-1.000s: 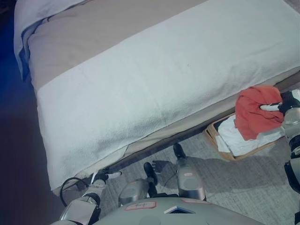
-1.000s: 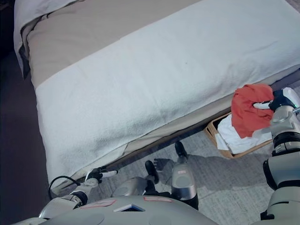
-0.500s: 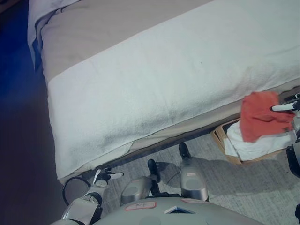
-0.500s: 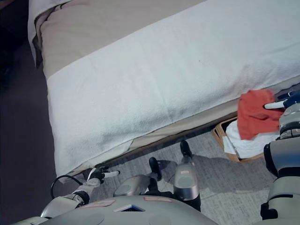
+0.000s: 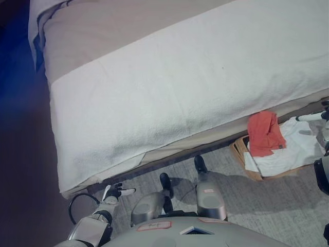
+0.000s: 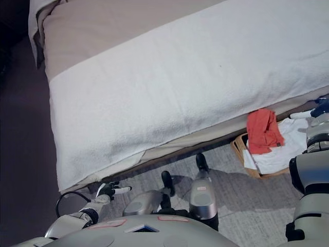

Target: Put the clothes on the bed into the basket.

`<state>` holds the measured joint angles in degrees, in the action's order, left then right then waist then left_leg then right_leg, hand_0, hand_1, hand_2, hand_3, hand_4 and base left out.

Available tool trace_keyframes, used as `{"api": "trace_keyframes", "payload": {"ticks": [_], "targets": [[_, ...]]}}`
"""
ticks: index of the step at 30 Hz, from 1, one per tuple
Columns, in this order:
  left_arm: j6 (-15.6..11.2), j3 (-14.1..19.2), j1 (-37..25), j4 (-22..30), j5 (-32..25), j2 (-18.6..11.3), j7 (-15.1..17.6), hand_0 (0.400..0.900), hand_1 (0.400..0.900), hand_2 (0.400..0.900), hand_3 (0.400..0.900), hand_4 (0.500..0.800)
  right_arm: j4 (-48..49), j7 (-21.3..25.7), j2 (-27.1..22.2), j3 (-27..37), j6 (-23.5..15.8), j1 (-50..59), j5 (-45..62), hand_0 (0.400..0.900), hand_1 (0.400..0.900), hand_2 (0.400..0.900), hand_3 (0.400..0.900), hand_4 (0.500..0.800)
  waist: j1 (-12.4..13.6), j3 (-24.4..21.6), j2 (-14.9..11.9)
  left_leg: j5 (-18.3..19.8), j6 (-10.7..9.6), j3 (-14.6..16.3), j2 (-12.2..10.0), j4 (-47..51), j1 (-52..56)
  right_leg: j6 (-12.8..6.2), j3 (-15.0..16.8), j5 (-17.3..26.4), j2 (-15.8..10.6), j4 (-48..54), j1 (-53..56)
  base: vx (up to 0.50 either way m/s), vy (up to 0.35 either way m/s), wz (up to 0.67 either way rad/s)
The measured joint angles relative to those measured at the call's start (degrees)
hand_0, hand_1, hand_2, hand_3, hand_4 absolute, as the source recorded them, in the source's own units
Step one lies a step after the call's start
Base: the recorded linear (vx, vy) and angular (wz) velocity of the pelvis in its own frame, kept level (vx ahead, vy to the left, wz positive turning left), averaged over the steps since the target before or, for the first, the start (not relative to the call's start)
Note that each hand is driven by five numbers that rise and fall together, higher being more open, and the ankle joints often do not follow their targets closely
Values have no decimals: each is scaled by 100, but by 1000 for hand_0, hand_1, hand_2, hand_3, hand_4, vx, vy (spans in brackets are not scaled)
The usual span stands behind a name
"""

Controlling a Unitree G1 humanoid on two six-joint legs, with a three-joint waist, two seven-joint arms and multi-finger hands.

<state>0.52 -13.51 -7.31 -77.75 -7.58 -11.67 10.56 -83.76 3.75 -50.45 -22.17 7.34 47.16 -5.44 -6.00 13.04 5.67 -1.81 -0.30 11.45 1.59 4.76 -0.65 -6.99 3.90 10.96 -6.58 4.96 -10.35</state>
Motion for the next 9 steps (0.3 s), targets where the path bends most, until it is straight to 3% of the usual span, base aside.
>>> {"api": "trace_keyframes", "payload": {"ticks": [5,9], "targets": [[-2,0,-59,1,1,-7,1,900,900,900,900,800,6,1,7,84,-14,-79,2,900,900,900,900,800,4,5,-11,0,0,-5,-1,-1,27,2,-6,2,1,-1,29,0,0,0],[4,37,-50,0,0,-12,5,900,900,900,900,800,356,199,114,623,-75,-586,107,900,900,900,900,800,14,-10,-69,0,0,-14,-5,0,54,1,-13,1,5,-2,58,0,0,0]]}}
